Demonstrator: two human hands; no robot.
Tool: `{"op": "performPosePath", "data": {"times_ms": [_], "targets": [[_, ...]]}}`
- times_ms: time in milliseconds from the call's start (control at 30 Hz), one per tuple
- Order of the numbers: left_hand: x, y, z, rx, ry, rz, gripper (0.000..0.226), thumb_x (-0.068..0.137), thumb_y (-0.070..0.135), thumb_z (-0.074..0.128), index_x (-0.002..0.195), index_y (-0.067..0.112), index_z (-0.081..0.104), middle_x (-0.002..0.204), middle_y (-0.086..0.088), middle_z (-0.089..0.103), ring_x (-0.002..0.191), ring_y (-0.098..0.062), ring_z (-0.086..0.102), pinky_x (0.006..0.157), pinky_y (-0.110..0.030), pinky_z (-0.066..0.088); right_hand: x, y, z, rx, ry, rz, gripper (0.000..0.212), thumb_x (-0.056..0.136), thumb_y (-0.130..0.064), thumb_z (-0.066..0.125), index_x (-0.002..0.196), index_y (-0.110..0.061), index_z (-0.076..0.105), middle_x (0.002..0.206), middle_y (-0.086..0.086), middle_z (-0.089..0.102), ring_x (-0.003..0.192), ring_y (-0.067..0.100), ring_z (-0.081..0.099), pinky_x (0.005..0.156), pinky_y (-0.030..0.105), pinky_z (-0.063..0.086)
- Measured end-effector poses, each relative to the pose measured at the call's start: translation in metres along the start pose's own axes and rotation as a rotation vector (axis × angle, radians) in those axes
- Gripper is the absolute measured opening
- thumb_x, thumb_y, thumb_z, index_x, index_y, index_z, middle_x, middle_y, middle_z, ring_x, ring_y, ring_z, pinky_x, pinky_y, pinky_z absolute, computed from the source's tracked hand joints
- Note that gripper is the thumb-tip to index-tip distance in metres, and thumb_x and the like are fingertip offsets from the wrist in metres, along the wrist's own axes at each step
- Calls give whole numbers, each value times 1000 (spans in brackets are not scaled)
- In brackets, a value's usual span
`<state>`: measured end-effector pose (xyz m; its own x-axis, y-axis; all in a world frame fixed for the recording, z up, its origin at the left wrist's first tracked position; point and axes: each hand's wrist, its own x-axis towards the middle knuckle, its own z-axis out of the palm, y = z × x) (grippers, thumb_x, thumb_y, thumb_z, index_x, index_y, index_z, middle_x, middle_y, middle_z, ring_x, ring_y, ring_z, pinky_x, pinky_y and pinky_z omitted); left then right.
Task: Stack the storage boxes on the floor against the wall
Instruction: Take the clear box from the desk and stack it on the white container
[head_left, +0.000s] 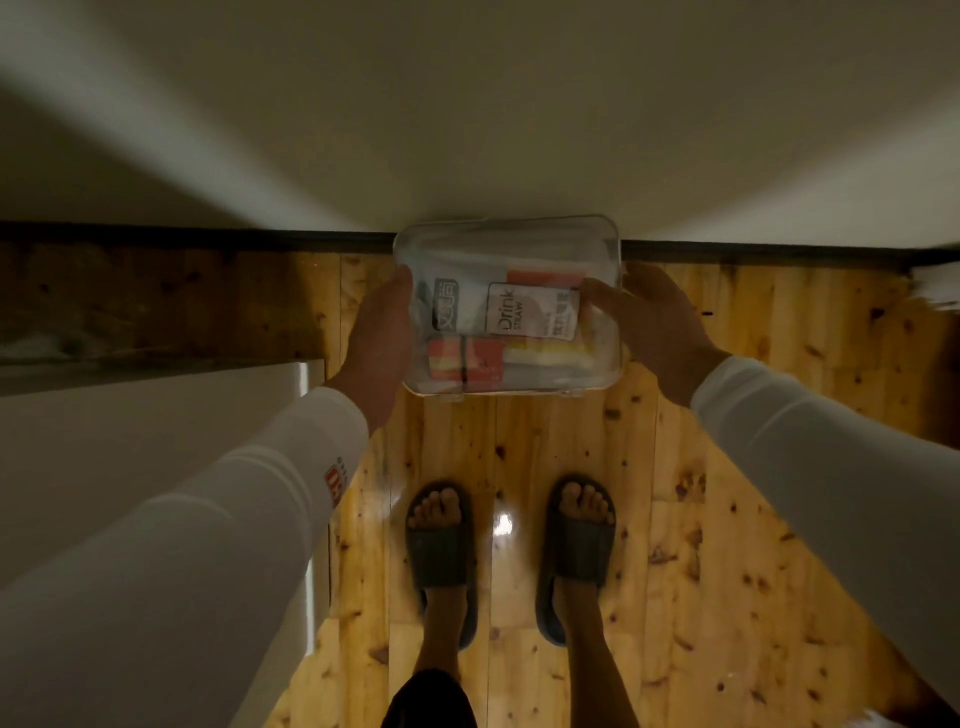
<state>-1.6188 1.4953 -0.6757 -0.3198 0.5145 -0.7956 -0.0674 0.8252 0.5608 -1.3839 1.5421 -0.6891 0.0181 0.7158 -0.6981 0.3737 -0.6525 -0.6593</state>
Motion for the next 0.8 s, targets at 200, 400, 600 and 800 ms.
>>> {"op": "performPosePath", "data": {"times_ms": [200, 400, 600, 800], "targets": [[-25, 12, -8, 20, 81, 95, 26, 98, 49, 36, 110, 36, 55, 108, 16, 49, 90, 0, 46, 83, -29, 31, -24, -7, -11, -25, 59, 10, 73, 84, -52, 64, 146, -24, 36, 145, -3, 45, 125, 20, 47, 87, 31, 41], [-67, 32, -24, 63, 56, 205, 53, 93, 53, 42, 139, 27, 46, 135, 8, 52, 120, -11, 49, 88, -22, 38, -63, -33, -20, -47, 62, -6, 76, 84, -54, 63, 147, -24, 34, 150, 1, 41, 133, 23, 42, 95, 34, 38], [-125, 60, -33, 151, -23, 320, 34, 96, 48, 42, 118, 26, 55, 112, 15, 60, 102, 8, 57, 66, -2, 41, -119, -69, -24, -8, 57, -44, 49, 85, -52, 63, 131, -40, 49, 126, -26, 55, 115, 2, 53, 86, 17, 41], [-186, 96, -42, 129, -52, 364, 63, 93, 55, 46, 147, 26, 33, 152, 4, 38, 137, -13, 36, 111, -34, 30, -185, -108, -27, 23, 61, -118, 24, 87, -50, 63, 107, -59, 53, 96, -50, 53, 93, -20, 51, 74, 6, 41]]}}
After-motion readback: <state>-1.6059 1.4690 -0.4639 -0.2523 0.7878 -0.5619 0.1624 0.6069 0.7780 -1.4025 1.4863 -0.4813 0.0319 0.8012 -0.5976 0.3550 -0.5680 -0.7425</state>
